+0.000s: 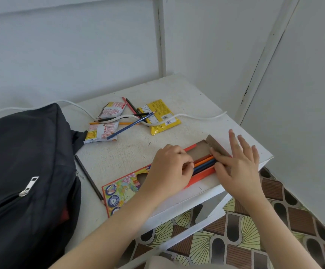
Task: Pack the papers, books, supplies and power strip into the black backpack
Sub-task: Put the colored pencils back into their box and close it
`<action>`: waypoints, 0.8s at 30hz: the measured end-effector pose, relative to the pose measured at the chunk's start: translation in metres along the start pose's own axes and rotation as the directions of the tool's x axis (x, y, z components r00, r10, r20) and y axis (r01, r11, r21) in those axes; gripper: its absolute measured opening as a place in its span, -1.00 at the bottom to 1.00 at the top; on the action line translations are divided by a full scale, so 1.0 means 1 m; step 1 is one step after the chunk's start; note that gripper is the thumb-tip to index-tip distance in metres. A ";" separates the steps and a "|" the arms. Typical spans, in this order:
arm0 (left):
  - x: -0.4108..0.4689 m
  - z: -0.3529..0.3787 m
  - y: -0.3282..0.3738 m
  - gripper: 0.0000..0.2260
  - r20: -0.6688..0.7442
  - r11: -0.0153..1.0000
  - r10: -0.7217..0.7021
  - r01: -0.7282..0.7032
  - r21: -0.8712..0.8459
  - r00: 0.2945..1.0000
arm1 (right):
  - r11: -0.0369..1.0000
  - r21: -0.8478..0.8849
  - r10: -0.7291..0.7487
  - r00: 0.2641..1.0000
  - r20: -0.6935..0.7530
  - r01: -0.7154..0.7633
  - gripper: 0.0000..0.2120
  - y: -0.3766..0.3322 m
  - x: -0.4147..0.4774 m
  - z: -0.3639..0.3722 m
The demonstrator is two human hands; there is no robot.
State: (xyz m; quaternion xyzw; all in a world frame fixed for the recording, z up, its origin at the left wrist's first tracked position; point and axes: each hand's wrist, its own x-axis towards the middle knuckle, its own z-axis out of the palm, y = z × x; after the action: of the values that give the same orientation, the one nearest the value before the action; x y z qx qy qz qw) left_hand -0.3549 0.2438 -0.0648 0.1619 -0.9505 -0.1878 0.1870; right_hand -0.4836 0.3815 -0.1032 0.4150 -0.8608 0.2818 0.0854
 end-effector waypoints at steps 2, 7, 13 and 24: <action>0.004 -0.016 -0.006 -0.83 0.026 0.999 -0.037 0.037 -0.016 0.999 | 0.999 -0.004 -0.035 0.999 0.020 0.035 -0.54 -0.007 0.003 -0.003; 0.008 -0.072 -0.039 -0.79 0.205 0.986 -0.168 0.160 0.057 0.964 | 0.991 0.090 -0.095 0.995 -0.040 0.098 -0.67 -0.042 0.026 -0.003; -0.012 -0.117 -0.073 -0.71 0.496 0.895 -0.327 0.096 0.435 0.804 | 0.966 0.031 -0.258 0.964 0.070 0.257 -0.73 -0.079 0.081 0.022; -0.031 -0.123 -0.102 -0.80 0.678 0.791 -0.423 -0.120 0.600 0.601 | 0.882 -0.123 -0.410 0.868 0.280 0.456 -0.56 -0.109 0.145 0.076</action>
State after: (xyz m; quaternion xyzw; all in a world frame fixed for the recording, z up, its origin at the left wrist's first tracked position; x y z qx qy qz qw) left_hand -0.2522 0.1298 -0.0112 0.1976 -0.9231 0.0496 -0.3260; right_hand -0.4864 0.1887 -0.0659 0.6200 -0.7714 0.1208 0.0774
